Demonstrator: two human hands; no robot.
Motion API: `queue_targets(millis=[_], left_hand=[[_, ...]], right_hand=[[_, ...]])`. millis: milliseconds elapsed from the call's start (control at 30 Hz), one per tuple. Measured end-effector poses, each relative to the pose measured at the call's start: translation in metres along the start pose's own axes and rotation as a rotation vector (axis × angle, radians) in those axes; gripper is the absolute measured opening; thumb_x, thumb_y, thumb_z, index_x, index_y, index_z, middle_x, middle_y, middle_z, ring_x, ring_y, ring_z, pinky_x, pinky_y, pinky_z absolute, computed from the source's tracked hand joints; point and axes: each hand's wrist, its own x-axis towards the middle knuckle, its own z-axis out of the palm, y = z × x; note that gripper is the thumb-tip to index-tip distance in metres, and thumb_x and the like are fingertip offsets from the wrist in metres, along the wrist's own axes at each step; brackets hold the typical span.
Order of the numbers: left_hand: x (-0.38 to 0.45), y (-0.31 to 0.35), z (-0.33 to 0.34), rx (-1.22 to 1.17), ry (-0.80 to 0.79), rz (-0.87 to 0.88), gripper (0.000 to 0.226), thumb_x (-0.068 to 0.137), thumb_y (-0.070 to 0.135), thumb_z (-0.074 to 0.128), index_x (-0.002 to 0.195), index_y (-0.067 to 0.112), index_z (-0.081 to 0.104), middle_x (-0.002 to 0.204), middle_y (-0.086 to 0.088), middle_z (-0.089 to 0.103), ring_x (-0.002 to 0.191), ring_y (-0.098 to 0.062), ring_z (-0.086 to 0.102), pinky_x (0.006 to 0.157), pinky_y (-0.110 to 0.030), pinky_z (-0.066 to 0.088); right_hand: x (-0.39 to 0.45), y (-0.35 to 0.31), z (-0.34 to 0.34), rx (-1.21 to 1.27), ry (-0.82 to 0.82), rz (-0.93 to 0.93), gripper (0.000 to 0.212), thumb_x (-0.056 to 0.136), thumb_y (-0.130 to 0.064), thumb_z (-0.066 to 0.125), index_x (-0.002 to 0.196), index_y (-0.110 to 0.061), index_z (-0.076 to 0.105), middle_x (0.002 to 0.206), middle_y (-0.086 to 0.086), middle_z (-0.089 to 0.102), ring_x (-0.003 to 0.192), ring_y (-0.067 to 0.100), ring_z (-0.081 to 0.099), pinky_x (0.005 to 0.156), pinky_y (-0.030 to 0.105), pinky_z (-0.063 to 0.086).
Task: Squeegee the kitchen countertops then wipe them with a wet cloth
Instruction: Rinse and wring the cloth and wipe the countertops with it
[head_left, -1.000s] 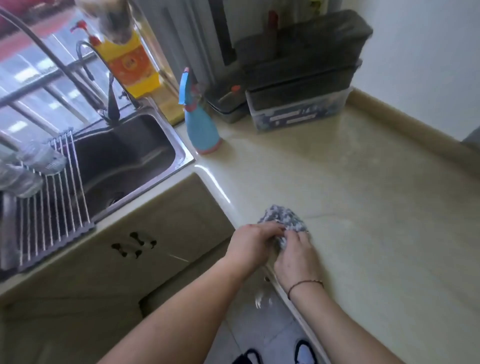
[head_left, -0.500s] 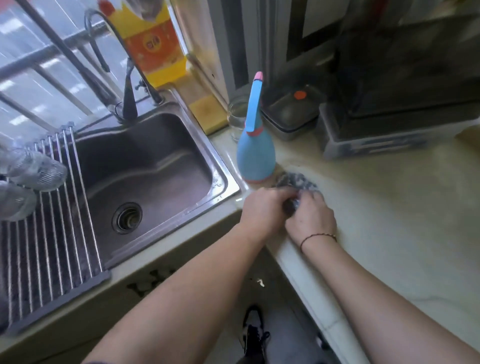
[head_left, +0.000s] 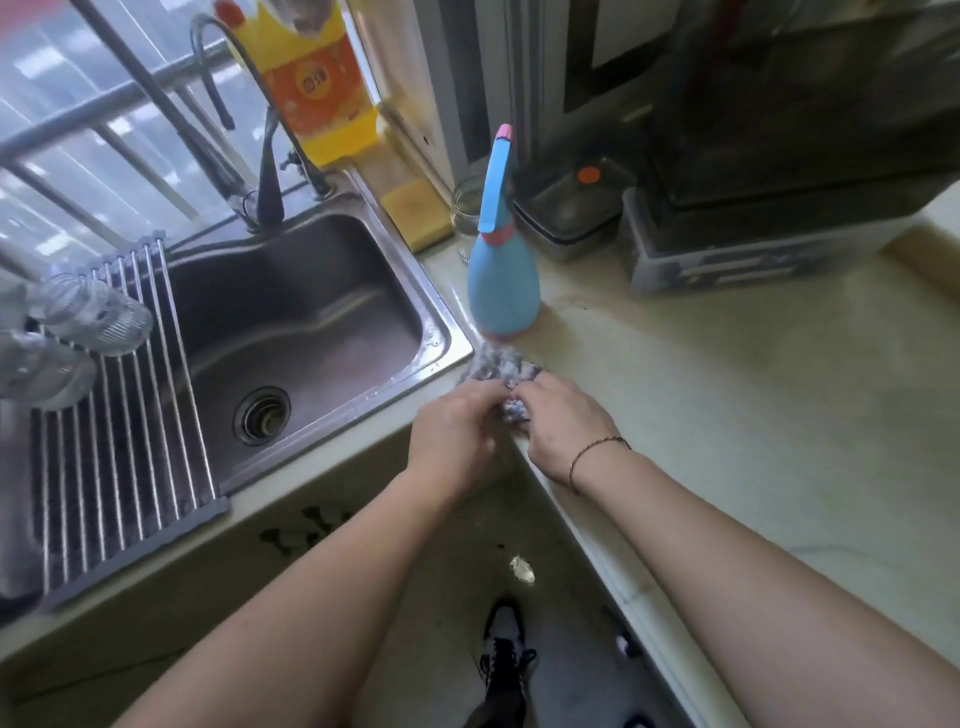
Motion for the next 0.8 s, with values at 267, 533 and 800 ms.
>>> queue_targets(millis=[267, 533, 800], left_hand=[[-0.063, 0.066, -0.023, 0.066, -0.333, -0.042, 0.029, 0.078, 0.02, 0.054, 0.1, 0.029, 0.07, 0.093, 0.005, 0.072, 0.087, -0.02, 0.066, 0.073, -0.034, 0.053], [-0.099, 0.148, -0.139, -1.024, -0.362, -0.31, 0.028, 0.081, 0.033, 0.065, 0.095, 0.01, 0.057, 0.088, -0.012, 0.053, 0.08, -0.022, 0.049, 0.064, -0.031, 0.04], [-0.174, 0.122, -0.163, -1.803, -0.327, -0.761, 0.065, 0.079, 0.038, 0.073, 0.13, 0.004, 0.05, 0.124, -0.023, 0.057, 0.106, -0.036, 0.059, 0.1, -0.048, 0.042]], right_hand=[[-0.097, 0.038, -0.032, -0.09, -0.056, 0.024, 0.025, 0.074, -0.04, 0.069, 0.073, -0.02, 0.055, 0.079, 0.001, 0.059, 0.093, 0.025, 0.054, 0.067, 0.028, 0.037], [-0.202, 0.009, -0.1, 1.415, -0.052, -0.129, 0.055, 0.062, -0.009, 0.08, 0.113, -0.017, 0.061, 0.098, 0.012, 0.071, 0.086, 0.025, 0.066, 0.069, 0.036, 0.055], [-0.222, -0.064, -0.055, 1.265, -0.055, 0.011, 0.073, 0.084, 0.001, 0.068, 0.14, -0.035, 0.037, 0.112, 0.024, 0.068, 0.1, 0.037, 0.068, 0.093, 0.057, 0.051]])
